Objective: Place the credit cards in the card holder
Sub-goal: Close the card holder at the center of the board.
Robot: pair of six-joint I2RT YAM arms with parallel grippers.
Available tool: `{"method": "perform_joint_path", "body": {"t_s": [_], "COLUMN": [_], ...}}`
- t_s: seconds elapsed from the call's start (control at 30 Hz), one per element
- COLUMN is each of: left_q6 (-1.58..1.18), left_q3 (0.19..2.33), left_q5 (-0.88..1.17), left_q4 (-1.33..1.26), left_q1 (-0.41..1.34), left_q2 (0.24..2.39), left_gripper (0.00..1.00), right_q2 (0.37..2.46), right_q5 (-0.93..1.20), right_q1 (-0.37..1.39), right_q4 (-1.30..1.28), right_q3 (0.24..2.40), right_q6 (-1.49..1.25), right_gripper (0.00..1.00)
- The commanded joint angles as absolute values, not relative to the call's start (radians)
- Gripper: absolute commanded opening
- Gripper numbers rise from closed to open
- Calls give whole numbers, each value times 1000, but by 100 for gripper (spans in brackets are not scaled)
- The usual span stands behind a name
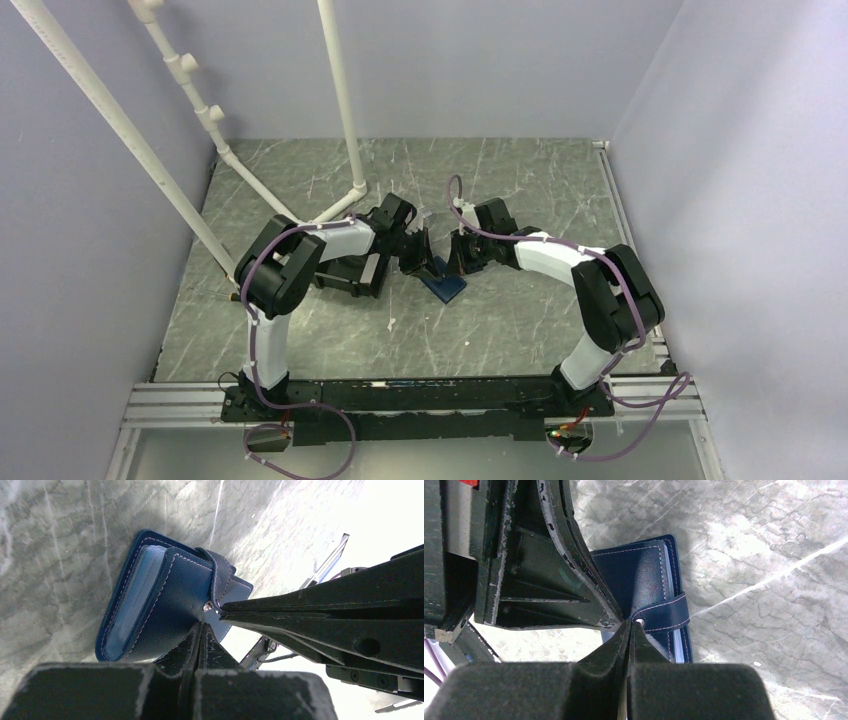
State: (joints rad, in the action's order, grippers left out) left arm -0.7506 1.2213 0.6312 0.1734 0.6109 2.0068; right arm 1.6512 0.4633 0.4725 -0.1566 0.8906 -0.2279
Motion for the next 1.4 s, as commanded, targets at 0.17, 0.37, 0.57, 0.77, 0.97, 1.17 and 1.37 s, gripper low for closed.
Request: {"method": "perform_joint_path", "body": {"t_s": [0.17, 0.37, 0.57, 0.77, 0.97, 1.17, 1.37], "left_q6": [-712, -700, -698, -696, -697, -672, -612], "left_q3": [1201, 1212, 1204, 1195, 1183, 1171, 1285], "left_q5": [475, 467, 471, 471, 475, 516, 665], "left_q4": [209, 224, 222, 219, 202, 190, 258], "left_q1": [589, 587, 586, 585, 584, 584, 584], "left_q2": [2037, 2031, 2030, 2024, 2017, 1956, 1780], "left_gripper": [0, 0, 0, 0, 0, 0, 33], "right_q2": [1691, 1725, 1785, 1851, 1949, 2025, 1784], "right_q5": [466, 405, 357, 274, 194, 248, 467], "right_q1": [497, 523, 526, 526, 523, 496, 482], "right_q4": [-286, -369, -436, -495, -551, -543, -578], "right_q3": [916, 969, 1035, 1071, 1111, 1134, 1257], "right_q6": [-191, -185, -229, -289, -356, -378, -340], "right_gripper": [0, 0, 0, 0, 0, 0, 38]}}
